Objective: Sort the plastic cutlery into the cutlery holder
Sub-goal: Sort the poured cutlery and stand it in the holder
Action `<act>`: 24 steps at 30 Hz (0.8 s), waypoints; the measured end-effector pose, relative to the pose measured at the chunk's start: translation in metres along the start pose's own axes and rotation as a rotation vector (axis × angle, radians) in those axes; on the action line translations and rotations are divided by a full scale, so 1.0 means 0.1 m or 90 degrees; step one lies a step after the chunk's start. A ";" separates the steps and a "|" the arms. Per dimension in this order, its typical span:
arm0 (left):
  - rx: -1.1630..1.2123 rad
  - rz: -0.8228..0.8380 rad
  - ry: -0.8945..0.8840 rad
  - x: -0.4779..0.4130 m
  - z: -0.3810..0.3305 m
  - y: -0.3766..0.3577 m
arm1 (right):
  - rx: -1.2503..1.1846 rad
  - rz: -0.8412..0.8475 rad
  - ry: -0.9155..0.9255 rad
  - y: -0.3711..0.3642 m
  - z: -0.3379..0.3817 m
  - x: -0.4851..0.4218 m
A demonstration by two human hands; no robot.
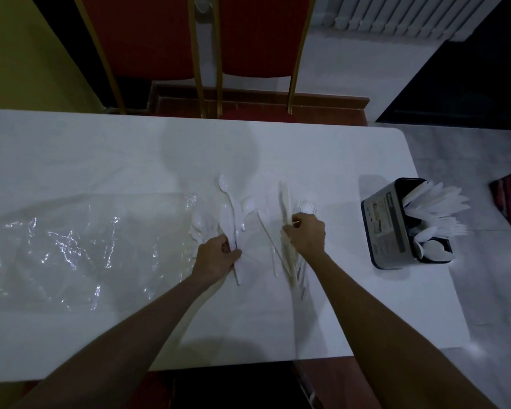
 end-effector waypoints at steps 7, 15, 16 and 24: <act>0.025 0.010 0.001 0.01 -0.01 0.01 | -0.027 0.070 0.011 -0.06 0.04 0.04; 0.020 0.003 0.006 0.02 0.01 0.04 | 0.092 0.163 0.014 -0.56 0.08 0.25; 0.024 0.002 0.008 0.01 0.02 0.05 | 0.103 0.174 0.019 -0.58 0.09 0.23; 0.103 0.033 0.036 0.04 0.00 0.17 | -0.091 0.171 -0.014 -0.53 0.14 0.28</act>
Point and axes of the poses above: each hand's wrist, its own x-axis away from the middle knuckle, its own y-axis out of the back of the hand, z = x × y, the point moved 10 cm from there along -x, towards the middle knuckle, and after that the axes turned 15 degrees about y, right-handed, at the moved point
